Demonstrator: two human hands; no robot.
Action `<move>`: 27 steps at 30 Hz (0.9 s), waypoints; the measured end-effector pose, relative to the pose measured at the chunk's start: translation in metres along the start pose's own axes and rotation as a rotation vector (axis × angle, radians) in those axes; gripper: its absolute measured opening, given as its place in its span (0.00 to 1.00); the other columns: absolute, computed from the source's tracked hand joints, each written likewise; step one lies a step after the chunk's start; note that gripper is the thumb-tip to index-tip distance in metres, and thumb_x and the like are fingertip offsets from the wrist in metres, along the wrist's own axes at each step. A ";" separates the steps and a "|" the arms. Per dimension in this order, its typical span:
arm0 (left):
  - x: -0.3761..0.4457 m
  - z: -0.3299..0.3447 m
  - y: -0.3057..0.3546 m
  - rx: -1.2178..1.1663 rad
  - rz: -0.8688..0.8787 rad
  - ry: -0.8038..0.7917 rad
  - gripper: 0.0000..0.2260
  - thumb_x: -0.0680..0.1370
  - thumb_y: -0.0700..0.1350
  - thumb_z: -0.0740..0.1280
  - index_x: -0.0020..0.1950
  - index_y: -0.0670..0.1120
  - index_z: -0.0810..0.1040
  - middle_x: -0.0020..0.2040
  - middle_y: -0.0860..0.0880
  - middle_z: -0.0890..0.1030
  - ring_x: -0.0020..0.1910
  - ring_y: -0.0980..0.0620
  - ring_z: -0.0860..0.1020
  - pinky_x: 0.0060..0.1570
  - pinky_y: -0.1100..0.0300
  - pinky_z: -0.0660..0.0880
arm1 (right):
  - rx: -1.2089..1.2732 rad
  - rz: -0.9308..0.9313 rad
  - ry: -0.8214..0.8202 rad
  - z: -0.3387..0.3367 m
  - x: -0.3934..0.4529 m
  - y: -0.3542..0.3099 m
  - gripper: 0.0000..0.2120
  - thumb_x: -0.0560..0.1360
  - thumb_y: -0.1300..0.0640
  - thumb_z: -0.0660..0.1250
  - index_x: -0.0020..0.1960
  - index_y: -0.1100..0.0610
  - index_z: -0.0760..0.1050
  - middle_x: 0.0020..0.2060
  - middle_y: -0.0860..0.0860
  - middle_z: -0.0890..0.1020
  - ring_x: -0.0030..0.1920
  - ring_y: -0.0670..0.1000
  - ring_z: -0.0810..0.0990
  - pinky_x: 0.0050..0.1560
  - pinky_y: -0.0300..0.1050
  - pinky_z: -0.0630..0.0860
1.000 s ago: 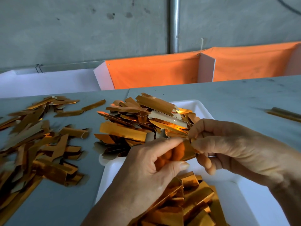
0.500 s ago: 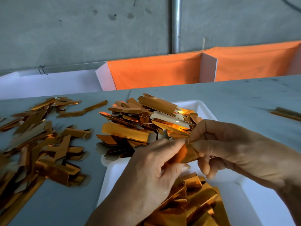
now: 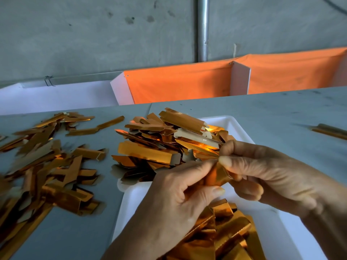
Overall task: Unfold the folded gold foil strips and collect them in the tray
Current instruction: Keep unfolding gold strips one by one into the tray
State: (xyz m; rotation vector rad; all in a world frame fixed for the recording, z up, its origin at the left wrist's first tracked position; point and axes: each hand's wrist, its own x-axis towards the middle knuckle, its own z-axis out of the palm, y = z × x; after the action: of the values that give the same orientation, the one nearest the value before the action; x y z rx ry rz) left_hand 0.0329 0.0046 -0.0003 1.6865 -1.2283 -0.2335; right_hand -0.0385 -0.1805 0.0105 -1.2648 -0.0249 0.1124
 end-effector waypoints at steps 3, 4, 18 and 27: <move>0.001 0.000 -0.002 -0.041 -0.041 -0.011 0.14 0.76 0.53 0.66 0.60 0.66 0.75 0.52 0.57 0.81 0.53 0.61 0.79 0.50 0.68 0.76 | 0.019 0.019 0.027 -0.001 0.003 0.004 0.16 0.58 0.50 0.82 0.37 0.56 0.79 0.28 0.52 0.75 0.23 0.46 0.73 0.25 0.35 0.71; 0.001 0.000 -0.002 -0.051 -0.054 -0.019 0.14 0.75 0.56 0.65 0.60 0.68 0.75 0.51 0.57 0.82 0.52 0.61 0.79 0.50 0.66 0.76 | 0.038 0.025 0.012 -0.002 0.003 0.003 0.16 0.58 0.50 0.82 0.37 0.56 0.79 0.28 0.51 0.76 0.24 0.46 0.75 0.25 0.35 0.72; 0.002 0.004 -0.004 0.086 -0.192 -0.127 0.13 0.76 0.56 0.66 0.60 0.62 0.75 0.50 0.56 0.83 0.52 0.58 0.79 0.54 0.53 0.76 | -0.252 0.255 0.096 -0.008 -0.007 -0.006 0.11 0.65 0.53 0.75 0.42 0.58 0.78 0.32 0.56 0.81 0.29 0.52 0.81 0.29 0.39 0.76; 0.002 0.013 -0.007 0.366 -0.279 -0.134 0.28 0.70 0.65 0.66 0.69 0.62 0.68 0.60 0.65 0.76 0.57 0.69 0.71 0.54 0.75 0.67 | -0.838 -0.252 0.859 -0.017 0.012 0.000 0.05 0.74 0.58 0.68 0.41 0.49 0.79 0.35 0.46 0.85 0.37 0.45 0.83 0.37 0.31 0.76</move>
State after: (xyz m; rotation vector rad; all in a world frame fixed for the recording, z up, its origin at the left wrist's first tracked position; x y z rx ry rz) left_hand 0.0300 -0.0043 -0.0113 2.1939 -1.1813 -0.3076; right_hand -0.0246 -0.1956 0.0048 -2.0379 0.5582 -0.7335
